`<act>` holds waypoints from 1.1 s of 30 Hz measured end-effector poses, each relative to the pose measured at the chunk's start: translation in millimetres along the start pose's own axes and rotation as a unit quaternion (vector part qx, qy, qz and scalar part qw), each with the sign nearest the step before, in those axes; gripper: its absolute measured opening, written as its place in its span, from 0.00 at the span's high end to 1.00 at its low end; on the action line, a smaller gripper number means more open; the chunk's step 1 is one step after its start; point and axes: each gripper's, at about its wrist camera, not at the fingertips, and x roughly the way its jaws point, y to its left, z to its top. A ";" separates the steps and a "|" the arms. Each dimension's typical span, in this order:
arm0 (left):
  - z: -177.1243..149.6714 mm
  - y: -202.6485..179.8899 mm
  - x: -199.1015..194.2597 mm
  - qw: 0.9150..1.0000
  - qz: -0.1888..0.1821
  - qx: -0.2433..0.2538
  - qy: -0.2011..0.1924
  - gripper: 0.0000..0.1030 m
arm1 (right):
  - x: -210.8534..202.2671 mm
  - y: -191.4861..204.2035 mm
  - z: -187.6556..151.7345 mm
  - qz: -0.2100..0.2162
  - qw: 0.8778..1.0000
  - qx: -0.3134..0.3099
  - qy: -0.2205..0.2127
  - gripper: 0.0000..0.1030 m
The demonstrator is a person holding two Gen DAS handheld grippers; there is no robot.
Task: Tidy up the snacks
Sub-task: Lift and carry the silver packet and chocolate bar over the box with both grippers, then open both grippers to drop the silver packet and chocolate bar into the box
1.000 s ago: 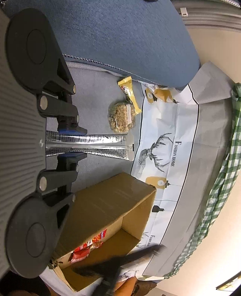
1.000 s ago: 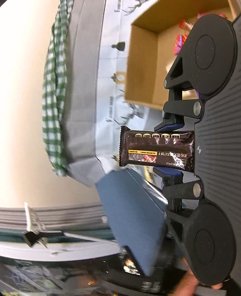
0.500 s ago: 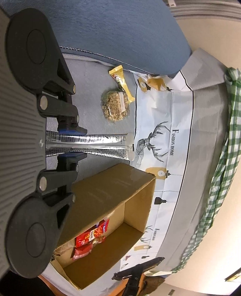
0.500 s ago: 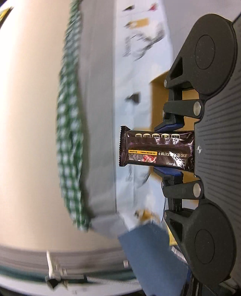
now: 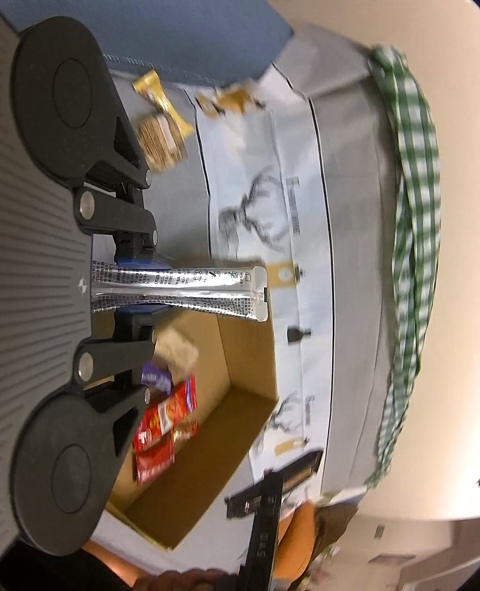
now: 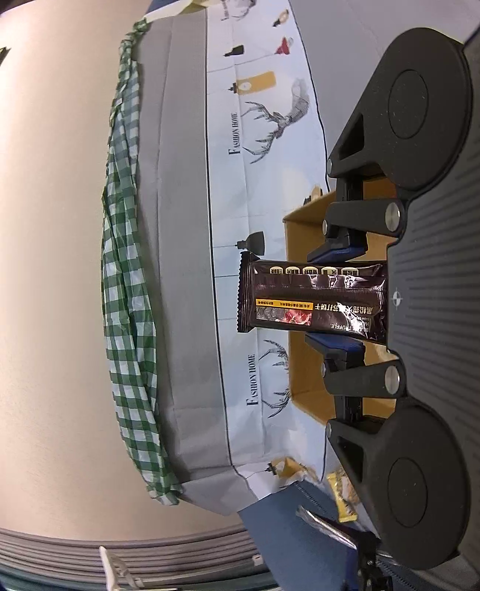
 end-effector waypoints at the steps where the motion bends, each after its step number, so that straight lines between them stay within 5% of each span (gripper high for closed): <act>1: 4.5 -7.7 1.7 1.000 -0.004 0.010 -0.004 0.80 | 0.3 -0.4 0.4 -0.002 1.000 -0.004 0.000 0.60; 13: 80.8 -72.5 50.4 0.993 -0.082 0.060 -0.054 0.80 | 8.6 -20.1 -0.6 -0.038 0.999 0.032 0.014 0.60; 20: 60.4 -71.8 78.4 0.994 -0.106 0.022 -0.001 0.80 | 14.6 -12.4 -2.6 -0.048 0.999 0.011 0.020 0.61; 33: 65.5 -55.8 91.7 0.995 -0.102 0.007 0.010 0.80 | 37.5 5.1 1.4 -0.075 0.997 0.013 0.033 0.60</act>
